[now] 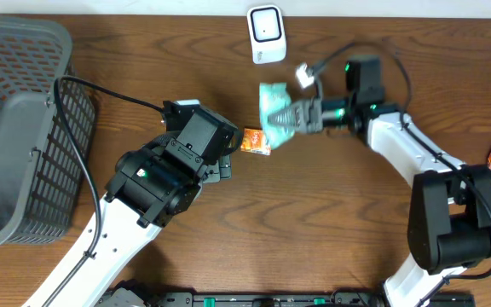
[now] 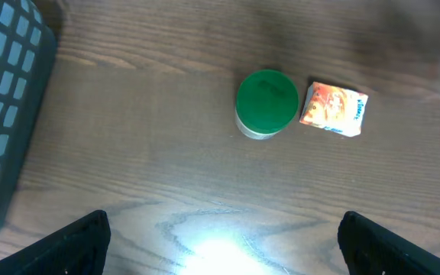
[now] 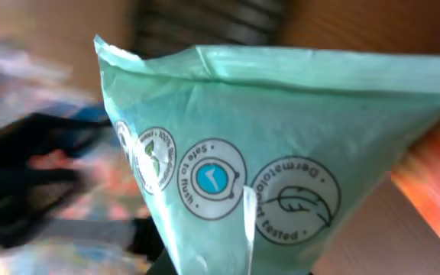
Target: Scan the item barcode
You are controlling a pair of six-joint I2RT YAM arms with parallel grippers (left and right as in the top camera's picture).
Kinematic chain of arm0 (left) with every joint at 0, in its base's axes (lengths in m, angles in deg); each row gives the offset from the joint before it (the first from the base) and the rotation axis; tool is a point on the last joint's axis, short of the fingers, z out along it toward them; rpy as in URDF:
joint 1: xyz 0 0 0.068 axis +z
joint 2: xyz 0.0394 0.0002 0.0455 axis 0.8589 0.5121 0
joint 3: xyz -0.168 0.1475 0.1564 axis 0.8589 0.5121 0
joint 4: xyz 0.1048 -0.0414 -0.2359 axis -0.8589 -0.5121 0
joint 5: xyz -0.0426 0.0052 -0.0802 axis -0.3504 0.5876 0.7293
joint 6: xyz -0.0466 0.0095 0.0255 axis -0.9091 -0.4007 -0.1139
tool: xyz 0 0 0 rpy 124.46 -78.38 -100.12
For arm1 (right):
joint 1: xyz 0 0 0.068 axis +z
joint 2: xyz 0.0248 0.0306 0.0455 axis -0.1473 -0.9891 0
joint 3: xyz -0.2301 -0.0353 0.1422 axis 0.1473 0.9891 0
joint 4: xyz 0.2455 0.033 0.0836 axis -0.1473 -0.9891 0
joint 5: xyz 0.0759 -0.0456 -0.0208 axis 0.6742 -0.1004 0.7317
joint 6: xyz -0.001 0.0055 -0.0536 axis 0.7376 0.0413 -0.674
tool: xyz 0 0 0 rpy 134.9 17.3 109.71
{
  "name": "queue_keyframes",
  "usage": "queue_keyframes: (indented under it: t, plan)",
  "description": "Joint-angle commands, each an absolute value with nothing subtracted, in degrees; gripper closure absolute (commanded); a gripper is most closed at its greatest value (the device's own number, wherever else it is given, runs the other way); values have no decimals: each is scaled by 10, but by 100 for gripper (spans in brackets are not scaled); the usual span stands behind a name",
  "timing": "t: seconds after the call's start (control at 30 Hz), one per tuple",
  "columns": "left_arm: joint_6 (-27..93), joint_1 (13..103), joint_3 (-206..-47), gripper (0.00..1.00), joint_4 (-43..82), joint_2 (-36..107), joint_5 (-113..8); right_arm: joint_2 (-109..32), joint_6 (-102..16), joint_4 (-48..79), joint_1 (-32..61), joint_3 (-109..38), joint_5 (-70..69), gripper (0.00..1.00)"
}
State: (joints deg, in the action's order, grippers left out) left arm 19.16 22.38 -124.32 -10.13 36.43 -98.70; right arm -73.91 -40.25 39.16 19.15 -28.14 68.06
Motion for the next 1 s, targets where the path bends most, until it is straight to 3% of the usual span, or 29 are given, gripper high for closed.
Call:
queue_keyframes:
  t: [0.0,0.1,0.13,0.17,0.2,0.3,0.53,0.57,0.6,0.63,0.97]
  plan:
    - [187,225,-1247,5,-103,363,-989,-748,-491,307,198,-248,427,99]
    - [187,225,-1247,5,-102,363,-989,-748,-516,230,198,-248,245,99]
    - [187,225,-1247,5,-102,363,-989,-748,-518,222,198,-248,222,90]
    - [187,225,-1247,5,-102,363,-989,-748,-518,218,198,-248,199,34]
    - [187,225,-1247,5,-102,363,-989,-748,-518,217,198,-248,180,1]
    - [187,225,-1247,5,-102,363,-989,-745,-528,217,198,-258,164,1]
    - [187,225,-1247,5,-102,363,-989,-722,-622,86,198,-392,145,1]
    - [187,225,-1247,5,-102,363,-989,-720,-627,76,198,-406,147,17]
    - [186,225,-1247,5,-102,363,-989,-719,-626,74,198,-415,148,78]
    - [187,225,-1247,5,-102,363,-989,-719,-618,74,198,-423,148,99]
    - [187,225,-1247,5,-102,363,-989,-765,-616,86,256,-397,59,99]
